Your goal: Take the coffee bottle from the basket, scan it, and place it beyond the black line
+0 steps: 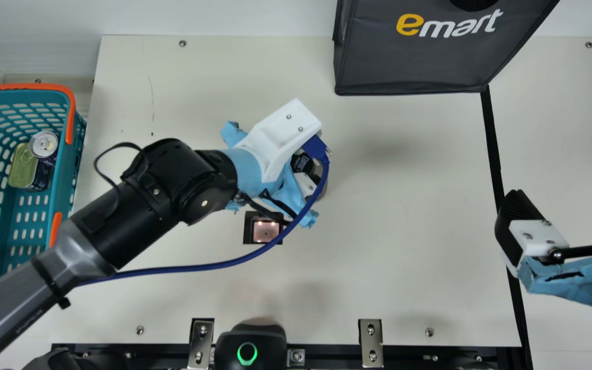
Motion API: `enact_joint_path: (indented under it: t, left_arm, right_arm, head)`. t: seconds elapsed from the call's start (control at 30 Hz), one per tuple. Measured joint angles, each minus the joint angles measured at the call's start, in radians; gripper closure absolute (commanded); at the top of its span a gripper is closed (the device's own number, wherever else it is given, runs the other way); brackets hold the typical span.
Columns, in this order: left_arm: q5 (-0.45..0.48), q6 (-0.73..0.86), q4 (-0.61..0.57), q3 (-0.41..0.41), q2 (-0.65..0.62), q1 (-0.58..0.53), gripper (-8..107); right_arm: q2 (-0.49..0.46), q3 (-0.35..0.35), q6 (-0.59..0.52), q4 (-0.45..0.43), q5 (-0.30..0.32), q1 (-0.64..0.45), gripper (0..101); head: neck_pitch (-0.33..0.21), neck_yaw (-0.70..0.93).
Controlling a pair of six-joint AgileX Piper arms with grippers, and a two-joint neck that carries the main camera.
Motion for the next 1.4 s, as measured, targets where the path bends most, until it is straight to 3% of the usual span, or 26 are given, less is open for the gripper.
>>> enact_joint_path:
  t: [1.0, 1.4]
  left_arm:
    - [0.077, 0.147, -0.03, -0.083, 0.061, 0.016, 89]
    - [0.098, 0.16, -0.036, -0.108, 0.075, 0.016, 48]
  right_arm:
    - [0.0, 0.0, 0.0, 0.0, 0.0, 0.0, 10]
    - [0.0, 0.0, 0.0, 0.0, 0.001, 0.0, 10]
  head:
    - [0.0, 0.0]
    - [0.0, 0.0]
